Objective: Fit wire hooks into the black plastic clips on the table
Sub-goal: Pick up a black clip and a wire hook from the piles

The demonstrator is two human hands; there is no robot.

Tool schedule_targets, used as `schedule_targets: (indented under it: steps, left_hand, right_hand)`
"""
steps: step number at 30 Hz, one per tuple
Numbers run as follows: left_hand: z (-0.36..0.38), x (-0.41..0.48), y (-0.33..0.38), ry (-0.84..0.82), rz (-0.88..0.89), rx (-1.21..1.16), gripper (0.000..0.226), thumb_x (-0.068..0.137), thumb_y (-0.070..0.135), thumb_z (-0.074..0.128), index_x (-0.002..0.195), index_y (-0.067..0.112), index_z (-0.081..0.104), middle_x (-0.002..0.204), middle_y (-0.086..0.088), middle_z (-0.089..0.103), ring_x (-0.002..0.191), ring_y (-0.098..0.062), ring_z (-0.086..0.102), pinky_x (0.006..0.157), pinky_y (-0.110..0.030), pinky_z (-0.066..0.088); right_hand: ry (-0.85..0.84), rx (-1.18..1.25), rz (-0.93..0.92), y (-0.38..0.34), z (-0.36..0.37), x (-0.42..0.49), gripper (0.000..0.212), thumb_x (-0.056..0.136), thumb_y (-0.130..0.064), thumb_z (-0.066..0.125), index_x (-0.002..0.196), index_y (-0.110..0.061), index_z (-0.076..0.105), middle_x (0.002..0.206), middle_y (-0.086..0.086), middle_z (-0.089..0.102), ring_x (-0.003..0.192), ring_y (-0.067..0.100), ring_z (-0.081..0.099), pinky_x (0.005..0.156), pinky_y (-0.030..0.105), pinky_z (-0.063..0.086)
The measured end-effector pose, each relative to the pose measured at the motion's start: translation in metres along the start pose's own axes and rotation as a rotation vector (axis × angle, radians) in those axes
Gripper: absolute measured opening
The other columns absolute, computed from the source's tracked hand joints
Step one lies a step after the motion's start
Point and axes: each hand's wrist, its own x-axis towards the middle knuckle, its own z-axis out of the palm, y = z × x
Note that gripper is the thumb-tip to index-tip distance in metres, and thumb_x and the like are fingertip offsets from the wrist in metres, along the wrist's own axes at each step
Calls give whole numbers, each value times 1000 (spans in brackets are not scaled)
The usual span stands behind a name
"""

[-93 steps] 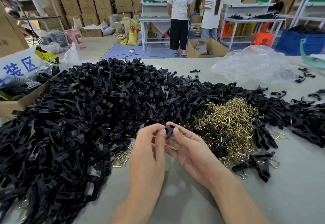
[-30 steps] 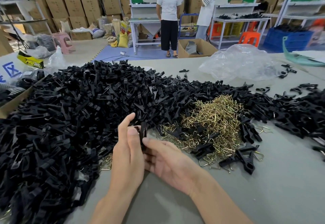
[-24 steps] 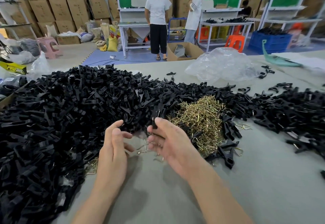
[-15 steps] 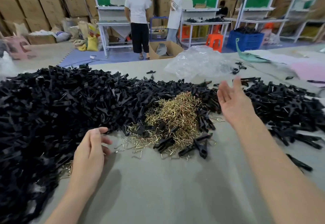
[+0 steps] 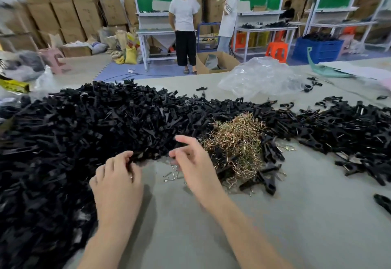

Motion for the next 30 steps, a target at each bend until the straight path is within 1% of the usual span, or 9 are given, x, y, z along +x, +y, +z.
schedule_targets:
  steps: [3,6,9,16,20,23,27,29,30]
  left_hand:
    - [-2,3,-11,-7,2,229,42,90,16,66,130,6,61,131,-22,59,124,-43,48,105,-58,32]
    - [0,6,-18,-127,-5,321,44,95,26,60,136,8,57,140,-20,53,134,-38,43,108,-55,30]
    - [1,6,-19,-148,5,327,35,96,26,59,128,12,62,129,-14,59,129,-34,46,102,-53,35]
    - [1,7,-25,-70,52,317,15,91,22,67,103,14,69,103,-11,64,110,-37,51,91,-53,42]
    - [-4,8,-22,21,103,210,12,91,22,70,101,16,70,100,-6,66,108,-37,51,88,-51,43]
    - [-7,8,-14,56,216,60,12,91,25,67,102,20,68,102,2,65,109,-28,50,91,-39,41]
    - [-2,-2,2,-156,209,-267,11,91,31,60,102,34,62,103,21,60,111,-11,41,92,-12,29]
    - [1,-6,6,-231,177,-347,13,91,32,59,101,40,58,104,28,57,112,-8,42,92,-4,28]
    - [1,-7,6,-241,159,-374,12,92,36,59,102,43,57,103,30,58,112,-8,45,91,-5,31]
  right_hand:
    - [-39,-206,-77,17,17,-1,30,102,-22,51,127,-39,55,103,-14,69,89,5,64,81,22,52]
    - [-12,-356,-160,27,16,1,34,101,-13,51,131,-29,58,107,-15,63,92,-1,59,81,10,45]
    - [23,-445,-196,31,13,3,37,100,-8,52,132,-24,59,110,-12,58,95,1,56,85,11,44]
    - [-6,-383,-170,29,13,0,35,101,-8,50,128,-27,62,110,-10,61,97,3,57,79,13,44]
    - [2,-345,-181,27,13,-2,33,102,-10,51,127,-29,62,110,-12,64,92,2,59,77,12,44]
    - [-22,-257,-153,25,13,-2,30,103,-21,55,130,-34,60,111,-18,65,98,0,61,80,12,46]
    - [-160,-126,-64,21,13,-1,33,101,-35,59,133,-41,58,117,-21,66,103,-1,64,84,16,51]
    - [-169,-165,-84,21,12,-2,22,101,-35,58,123,-41,63,111,-20,70,100,2,67,88,21,53]
    - [-159,-157,-89,20,12,-1,18,102,-34,57,117,-38,66,107,-18,71,98,3,68,89,25,54]
